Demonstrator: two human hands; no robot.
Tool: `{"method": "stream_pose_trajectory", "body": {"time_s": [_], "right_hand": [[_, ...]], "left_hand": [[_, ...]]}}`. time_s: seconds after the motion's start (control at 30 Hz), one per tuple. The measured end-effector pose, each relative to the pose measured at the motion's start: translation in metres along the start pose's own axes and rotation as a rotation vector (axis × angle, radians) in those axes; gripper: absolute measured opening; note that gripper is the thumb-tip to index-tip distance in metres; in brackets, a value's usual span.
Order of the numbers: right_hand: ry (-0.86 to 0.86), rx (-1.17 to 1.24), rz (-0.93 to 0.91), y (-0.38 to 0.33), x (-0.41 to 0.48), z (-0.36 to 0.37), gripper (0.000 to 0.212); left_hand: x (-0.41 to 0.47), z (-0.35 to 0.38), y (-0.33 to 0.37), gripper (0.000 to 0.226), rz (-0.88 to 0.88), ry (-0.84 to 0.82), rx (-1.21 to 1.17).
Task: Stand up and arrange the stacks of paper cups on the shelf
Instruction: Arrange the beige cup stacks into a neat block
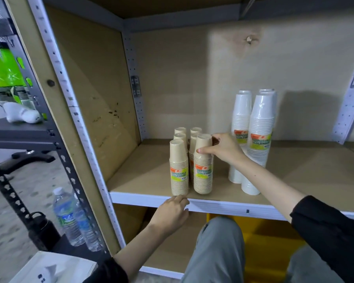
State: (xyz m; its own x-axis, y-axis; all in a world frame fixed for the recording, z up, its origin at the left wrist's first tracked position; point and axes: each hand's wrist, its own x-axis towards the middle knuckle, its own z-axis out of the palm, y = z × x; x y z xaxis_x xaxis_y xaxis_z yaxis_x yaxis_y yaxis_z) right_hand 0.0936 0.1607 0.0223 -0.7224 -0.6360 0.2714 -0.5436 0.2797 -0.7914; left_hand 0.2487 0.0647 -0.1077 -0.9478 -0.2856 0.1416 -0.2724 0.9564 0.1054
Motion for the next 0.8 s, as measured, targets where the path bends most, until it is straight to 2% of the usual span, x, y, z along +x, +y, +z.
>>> {"method": "stream_pose_trajectory", "body": {"time_s": [0.3,0.47,0.67,0.8], "right_hand": [[0.007,-0.007,0.012,-0.002,-0.002,0.014,0.036],[0.032,0.004,0.015,0.004,-0.002,0.021,0.045],[0.073,0.010,0.007,0.016,-0.007,0.027,0.055],[0.042,0.014,0.038,0.033,-0.019,0.035,0.063]], "left_hand": [[0.003,-0.021,-0.054,0.035,-0.149,-0.019,0.048],[0.029,-0.026,-0.068,0.035,-0.286,0.047,0.012],[0.062,-0.026,-0.072,0.034,-0.360,0.053,-0.048],[0.076,-0.022,-0.073,0.032,-0.376,0.050,-0.099]]}}
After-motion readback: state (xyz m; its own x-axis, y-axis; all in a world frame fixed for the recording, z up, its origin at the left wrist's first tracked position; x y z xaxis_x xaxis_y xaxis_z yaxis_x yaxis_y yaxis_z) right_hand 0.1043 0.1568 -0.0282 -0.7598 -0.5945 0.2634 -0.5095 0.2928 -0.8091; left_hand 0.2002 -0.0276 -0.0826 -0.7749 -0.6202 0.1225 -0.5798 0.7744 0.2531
